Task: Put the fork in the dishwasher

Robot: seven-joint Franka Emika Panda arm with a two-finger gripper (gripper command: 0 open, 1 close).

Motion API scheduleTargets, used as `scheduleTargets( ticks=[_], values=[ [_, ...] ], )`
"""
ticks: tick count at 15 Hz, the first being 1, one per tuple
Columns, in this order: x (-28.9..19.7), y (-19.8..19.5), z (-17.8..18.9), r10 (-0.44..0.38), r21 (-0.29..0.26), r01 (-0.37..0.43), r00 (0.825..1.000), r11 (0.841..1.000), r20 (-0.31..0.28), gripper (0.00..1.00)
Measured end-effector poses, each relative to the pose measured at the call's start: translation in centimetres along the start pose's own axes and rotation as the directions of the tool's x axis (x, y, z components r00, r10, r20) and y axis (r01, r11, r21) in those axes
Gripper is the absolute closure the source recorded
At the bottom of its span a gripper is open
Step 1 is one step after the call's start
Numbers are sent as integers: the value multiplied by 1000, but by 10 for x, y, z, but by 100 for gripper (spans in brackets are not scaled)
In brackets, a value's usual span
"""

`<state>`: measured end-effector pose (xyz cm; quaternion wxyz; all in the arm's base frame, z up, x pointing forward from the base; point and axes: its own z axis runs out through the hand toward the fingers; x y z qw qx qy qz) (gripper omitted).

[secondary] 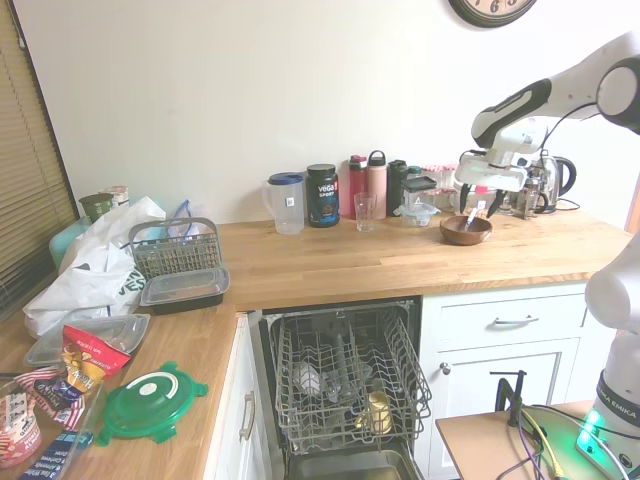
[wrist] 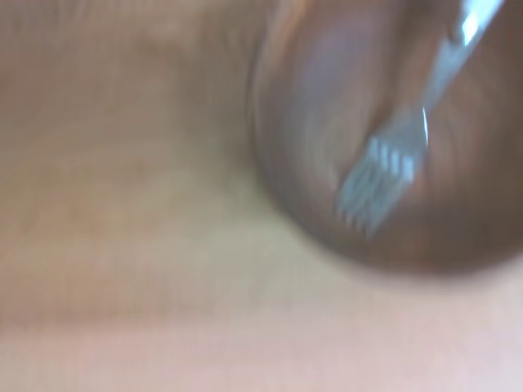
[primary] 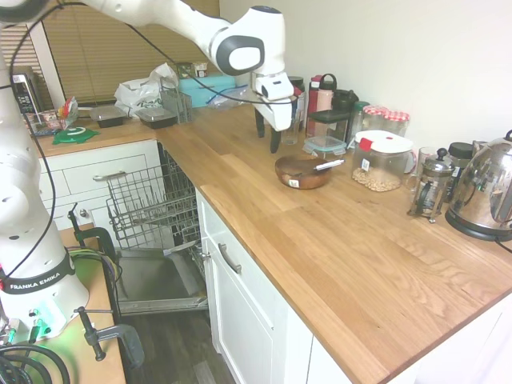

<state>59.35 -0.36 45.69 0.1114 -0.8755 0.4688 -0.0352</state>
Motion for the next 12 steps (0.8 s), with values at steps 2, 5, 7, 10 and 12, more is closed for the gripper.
scheduleTargets(
  ticks=[2, 5, 7, 10, 12],
  values=[
    [19, -22, 13, 63, -36, -63, 998, 997, 1, 0],
    [47, -36, 39, 119, -67, -117, 993, 991, 19, 0],
    [65, -38, 56, 153, -81, -150, 988, 985, 30, 0],
    [85, -45, 65, 188, -75, -186, 982, 980, 12, 100],
    [95, -51, 62, 229, -74, -231, 973, 970, -29, 100]
  ],
)
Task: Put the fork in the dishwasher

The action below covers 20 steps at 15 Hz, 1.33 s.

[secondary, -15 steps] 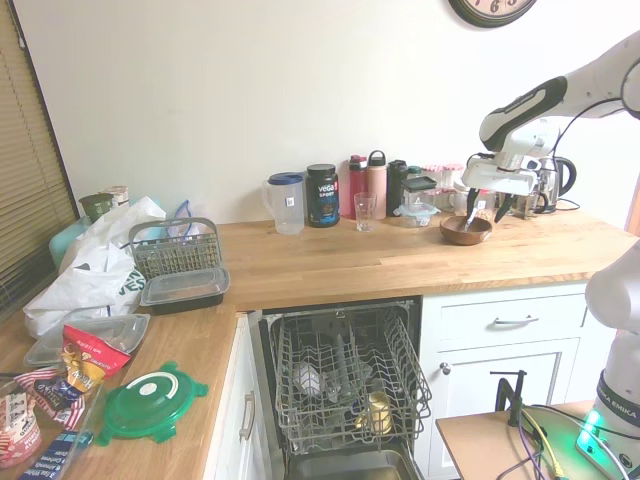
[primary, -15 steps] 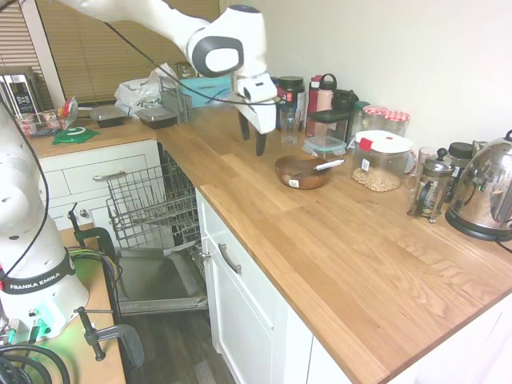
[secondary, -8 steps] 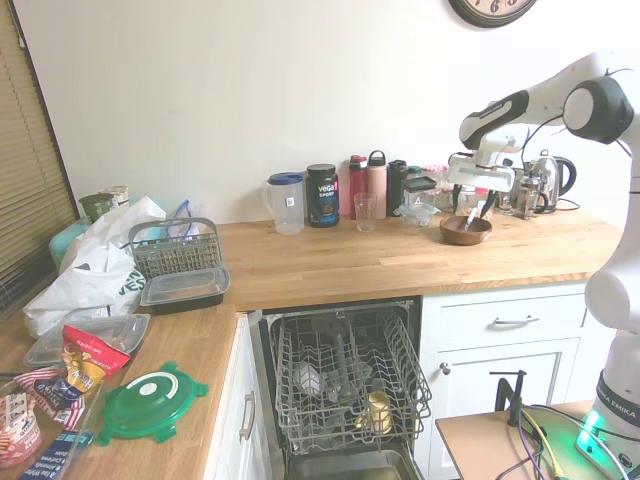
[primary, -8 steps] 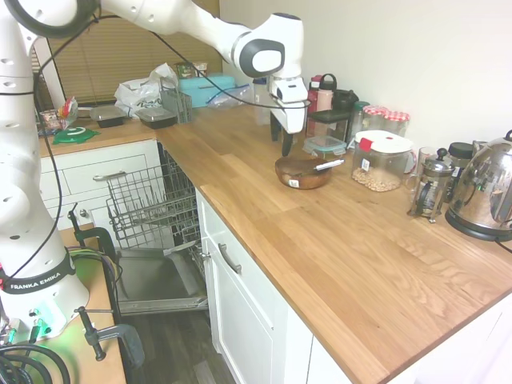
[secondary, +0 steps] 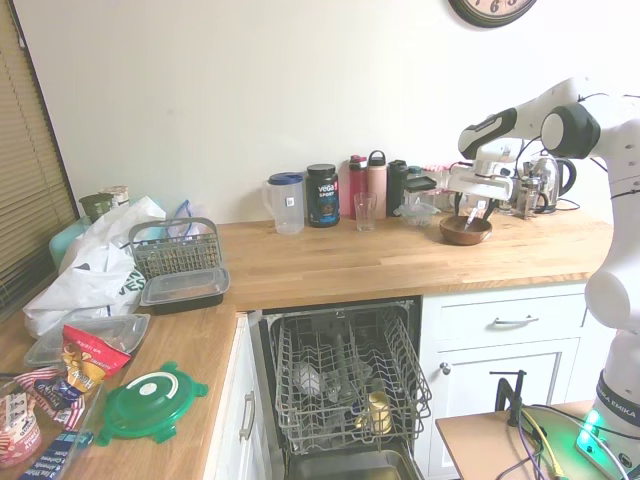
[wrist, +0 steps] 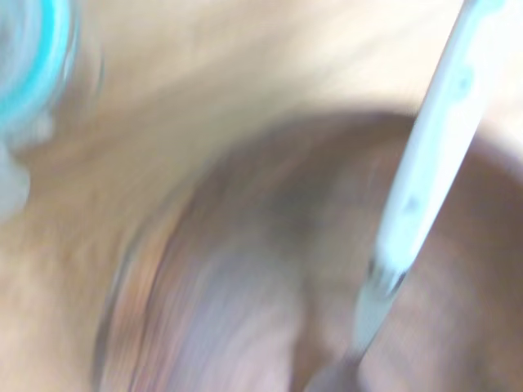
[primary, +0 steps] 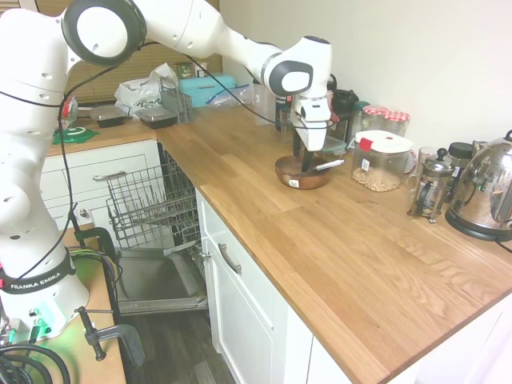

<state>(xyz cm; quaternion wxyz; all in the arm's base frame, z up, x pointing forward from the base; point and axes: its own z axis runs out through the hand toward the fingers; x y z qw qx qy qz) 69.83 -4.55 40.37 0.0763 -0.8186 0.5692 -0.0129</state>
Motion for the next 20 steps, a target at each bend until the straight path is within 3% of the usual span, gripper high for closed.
scheduleTargets(
  ticks=[3, 16, 20],
  values=[
    [3, -8, 13, 47, -25, -48, 998, 999, -44, 100],
    [-6, -24, 47, 77, -49, -80, 995, 996, -60, 100],
    [-7, -30, 42, 81, -35, -83, 995, 996, -64, 100]
  ],
)
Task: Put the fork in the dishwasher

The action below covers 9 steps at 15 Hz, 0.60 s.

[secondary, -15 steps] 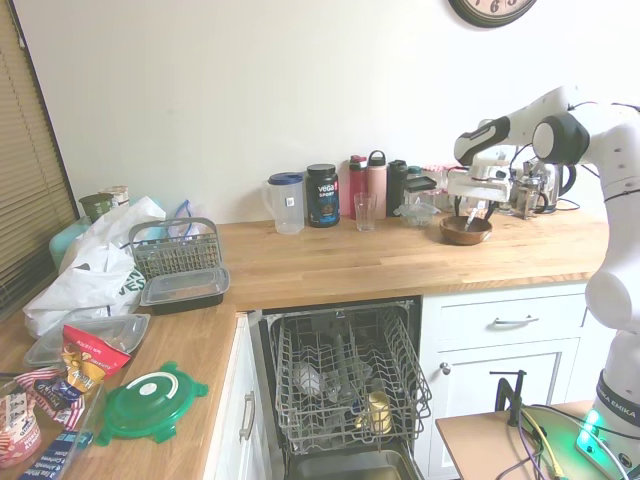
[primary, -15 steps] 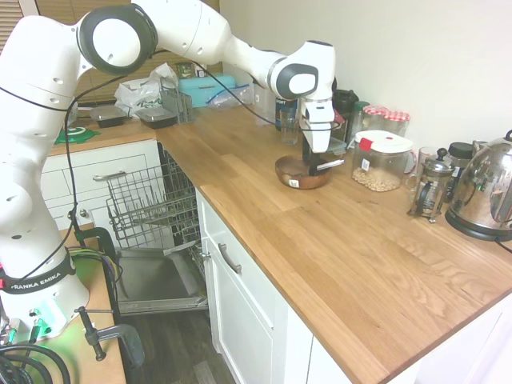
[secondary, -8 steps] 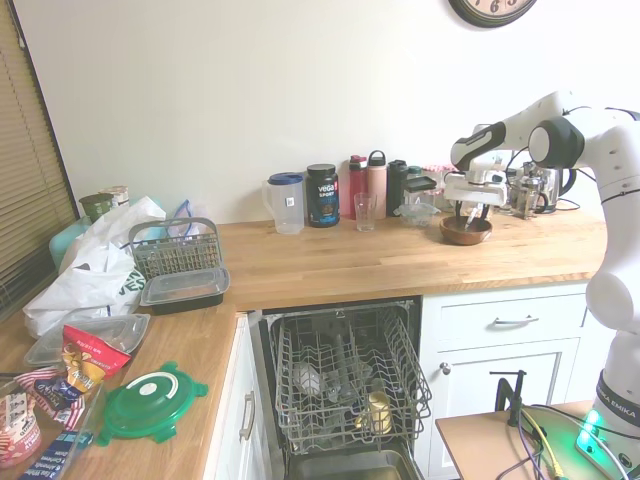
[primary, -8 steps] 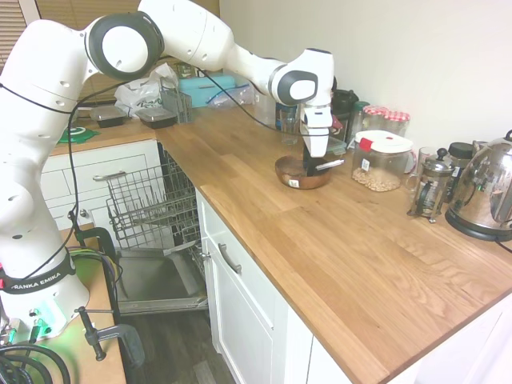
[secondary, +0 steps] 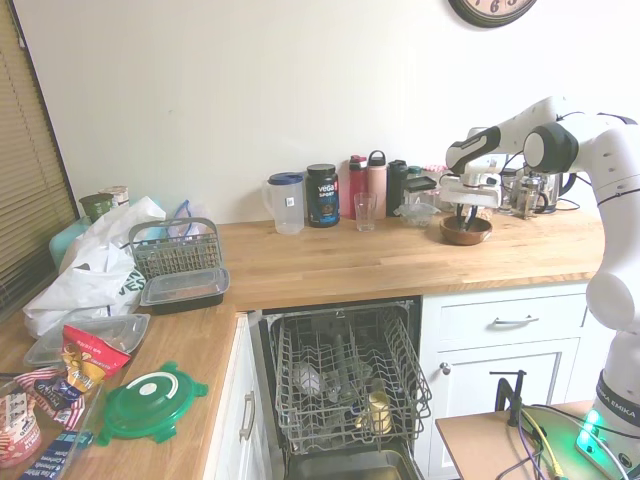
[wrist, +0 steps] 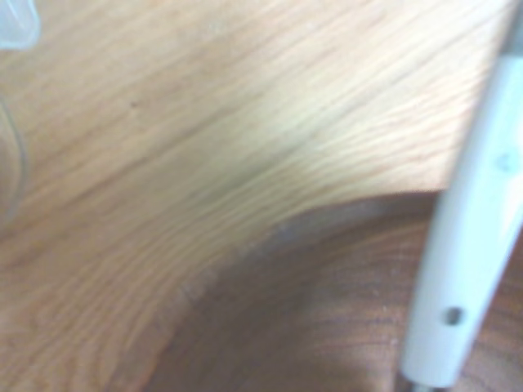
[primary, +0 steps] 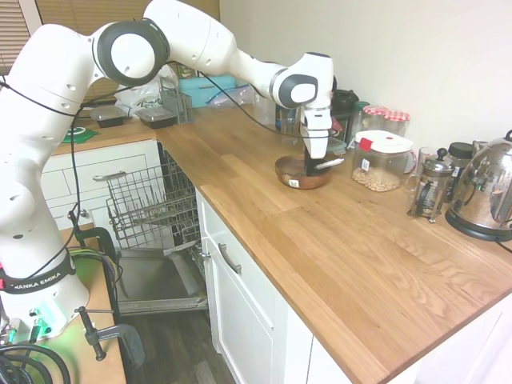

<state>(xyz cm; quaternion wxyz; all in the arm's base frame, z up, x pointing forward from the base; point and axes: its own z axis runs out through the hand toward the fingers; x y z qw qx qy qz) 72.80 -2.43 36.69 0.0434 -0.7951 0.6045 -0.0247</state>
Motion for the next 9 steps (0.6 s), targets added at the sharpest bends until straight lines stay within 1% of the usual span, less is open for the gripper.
scheduleTargets(
  ticks=[7, 9],
  values=[
    [1, -3, -1, -1, 1, 1, 1000, 1000, 0, 100],
    [-1, -5, -5, -4, 13, 4, 1000, 1000, -4, 100]
  ],
)
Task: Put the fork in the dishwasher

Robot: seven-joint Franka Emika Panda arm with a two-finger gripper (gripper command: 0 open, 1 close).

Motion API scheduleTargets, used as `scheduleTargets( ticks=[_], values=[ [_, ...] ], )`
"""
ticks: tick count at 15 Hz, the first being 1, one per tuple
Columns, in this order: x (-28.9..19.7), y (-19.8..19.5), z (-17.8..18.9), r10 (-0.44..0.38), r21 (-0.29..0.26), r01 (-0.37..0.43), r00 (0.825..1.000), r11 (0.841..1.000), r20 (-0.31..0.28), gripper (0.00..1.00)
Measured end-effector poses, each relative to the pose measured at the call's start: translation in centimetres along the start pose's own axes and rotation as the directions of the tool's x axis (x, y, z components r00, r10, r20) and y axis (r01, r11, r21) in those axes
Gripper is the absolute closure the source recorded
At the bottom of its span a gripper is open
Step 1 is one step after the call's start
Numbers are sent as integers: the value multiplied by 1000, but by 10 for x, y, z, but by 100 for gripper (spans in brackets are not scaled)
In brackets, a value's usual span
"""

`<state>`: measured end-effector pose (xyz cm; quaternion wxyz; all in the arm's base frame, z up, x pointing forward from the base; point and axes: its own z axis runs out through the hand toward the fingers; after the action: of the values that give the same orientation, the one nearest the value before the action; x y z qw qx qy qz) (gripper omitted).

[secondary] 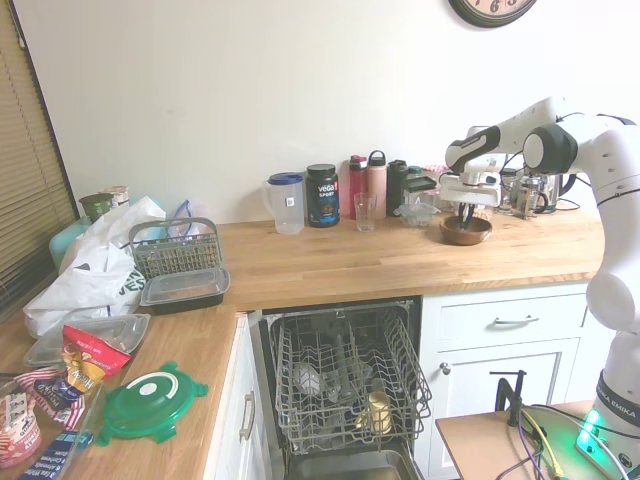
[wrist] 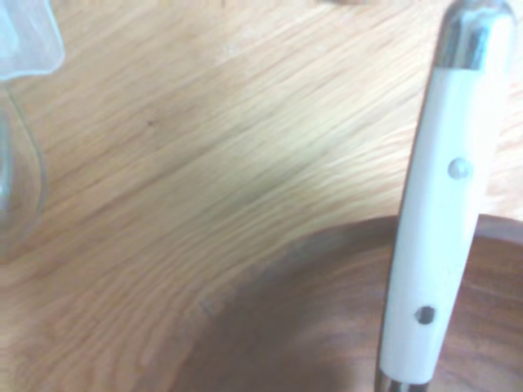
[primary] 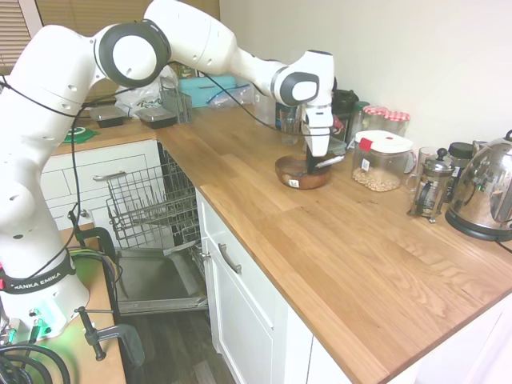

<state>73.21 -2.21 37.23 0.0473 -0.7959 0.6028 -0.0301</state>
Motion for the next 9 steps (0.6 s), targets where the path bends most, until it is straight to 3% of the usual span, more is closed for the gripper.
scheduleTargets(
  ticks=[2, 6, 9],
  values=[
    [-9, 1, -25, -12, 49, 13, 1000, 999, -16, 100],
    [-37, 28, -127, -47, 172, 59, 996, 983, -72, 100],
    [-97, 61, -181, -122, 177, 156, 974, 972, -191, 100]
  ],
)
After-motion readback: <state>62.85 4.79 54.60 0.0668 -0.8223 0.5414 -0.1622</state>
